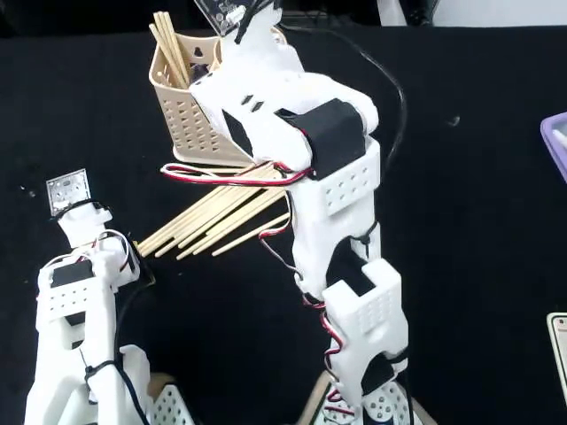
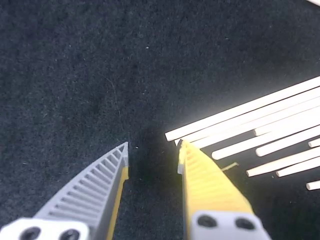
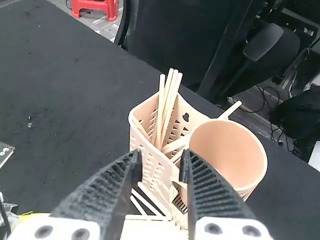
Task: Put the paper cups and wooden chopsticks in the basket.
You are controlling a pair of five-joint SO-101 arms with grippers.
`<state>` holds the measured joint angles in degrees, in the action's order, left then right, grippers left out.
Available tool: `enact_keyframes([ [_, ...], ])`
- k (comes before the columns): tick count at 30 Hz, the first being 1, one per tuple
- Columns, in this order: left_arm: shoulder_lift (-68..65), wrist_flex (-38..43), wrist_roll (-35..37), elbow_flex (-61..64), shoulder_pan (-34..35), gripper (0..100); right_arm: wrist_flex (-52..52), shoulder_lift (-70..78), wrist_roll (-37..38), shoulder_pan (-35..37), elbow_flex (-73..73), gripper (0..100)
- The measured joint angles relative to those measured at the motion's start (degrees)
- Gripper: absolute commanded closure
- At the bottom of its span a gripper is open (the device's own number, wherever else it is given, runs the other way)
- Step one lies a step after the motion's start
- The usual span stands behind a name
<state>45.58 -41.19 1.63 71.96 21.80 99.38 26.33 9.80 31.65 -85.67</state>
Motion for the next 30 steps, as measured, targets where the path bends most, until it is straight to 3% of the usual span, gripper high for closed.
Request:
enact_keyframes([
  [5, 0.0, 0.0, 0.0, 0.0, 0.0, 83, 0.09, -0.79, -0.26, 2.2, 10.11, 86.4],
  [13, 0.0, 0.0, 0.0, 0.0, 0.0, 83, -3.25, -12.04, -0.35, 6.24, 49.23, 86.4],
  [22, 0.0, 0.0, 0.0, 0.0, 0.0, 83, -43.78, -16.44, -0.53, 6.24, 98.81, 86.4],
  [26, 0.0, 0.0, 0.0, 0.0, 0.0, 83, -63.82, -16.44, -0.53, 6.24, 108.75, 86.4],
  [30, 0.0, 0.0, 0.0, 0.0, 0.0, 83, -76.92, -16.35, -5.36, 6.24, 109.63, 86.4],
])
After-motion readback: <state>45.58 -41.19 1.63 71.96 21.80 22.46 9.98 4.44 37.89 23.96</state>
